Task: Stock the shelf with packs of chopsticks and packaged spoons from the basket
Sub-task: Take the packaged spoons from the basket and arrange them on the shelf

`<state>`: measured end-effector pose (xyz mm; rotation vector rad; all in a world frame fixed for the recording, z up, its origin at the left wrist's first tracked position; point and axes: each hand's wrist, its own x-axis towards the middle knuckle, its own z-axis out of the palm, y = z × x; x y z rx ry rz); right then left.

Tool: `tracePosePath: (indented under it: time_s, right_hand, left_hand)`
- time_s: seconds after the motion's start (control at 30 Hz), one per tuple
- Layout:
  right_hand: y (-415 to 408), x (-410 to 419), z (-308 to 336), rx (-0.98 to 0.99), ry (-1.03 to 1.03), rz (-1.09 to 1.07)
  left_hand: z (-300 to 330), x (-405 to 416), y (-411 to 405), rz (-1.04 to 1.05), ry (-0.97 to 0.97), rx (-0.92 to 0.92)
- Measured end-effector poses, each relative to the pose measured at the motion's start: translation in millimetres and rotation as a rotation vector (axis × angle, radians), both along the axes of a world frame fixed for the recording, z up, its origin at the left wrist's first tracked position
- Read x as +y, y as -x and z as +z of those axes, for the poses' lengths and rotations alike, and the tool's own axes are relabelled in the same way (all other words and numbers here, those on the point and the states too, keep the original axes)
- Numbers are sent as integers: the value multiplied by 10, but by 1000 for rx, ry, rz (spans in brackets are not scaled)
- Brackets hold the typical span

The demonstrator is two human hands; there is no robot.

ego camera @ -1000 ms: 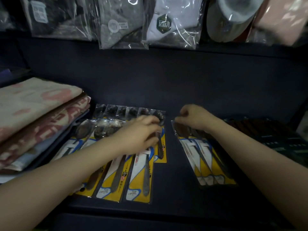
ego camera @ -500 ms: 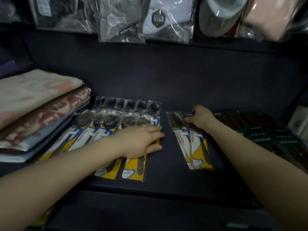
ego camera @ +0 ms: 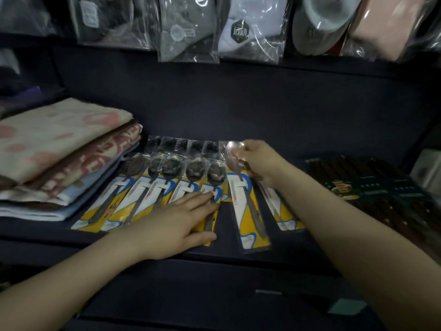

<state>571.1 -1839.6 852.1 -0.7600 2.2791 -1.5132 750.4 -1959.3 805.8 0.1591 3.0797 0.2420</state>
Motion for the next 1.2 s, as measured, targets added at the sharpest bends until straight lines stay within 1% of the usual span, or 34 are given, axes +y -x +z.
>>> tracePosePath:
  time_s: [0.1,0.17,0.23,0.33,0.43,0.47,0.5,0.53,0.63,0.7,0.87,0.97,1.03,1.1,1.2]
  right_hand:
    - [30,-149,-206,73,-126,-142]
    - [11,-181,-256,76,-229,-151]
    - [-25,-192,-276,150,-316,-149]
    - [-93,-190,-279,323,-469,-185]
    - [-91,-88,-213,608,-552,-240]
    - [-45,-24,-201,672,-586,-268]
    - [23,48,-206,674,-639,-291]
    - [95,123,-222,623,-691,-300]
    - [277,312,-323,408,-796,-257]
    - [355,396,-344,362,-759,-260]
    - [444,600,-287,263,-594,-309]
    - [520,672,-218,237,-406,-360]
    - [568,689,-139,128,-229,-342]
    - [587,699,-55,28,-86,-330]
    - [640,708,47,-91,-2,-328]
  left_hand:
    - [-18,11,-22,21,-76,-11]
    - [-6,35,-36,35,-118,-8]
    - [11,52,-44,36,-139,13]
    - [11,69,-64,14,-134,46]
    - [2,103,-57,-9,-41,72]
    - [0,115,-49,-5,-12,77]
    - [4,128,-40,0,7,82]
    - [6,131,-32,-1,18,83]
    - [18,100,-33,-22,4,80]
    - [12,77,-34,-22,-9,91]
    - [38,97,9,-12,-45,80]
    - [127,141,132,21,-167,175]
    - [226,198,279,41,-210,249]
    - [325,238,502,38,-192,261]
    - [412,182,924,69,-61,217]
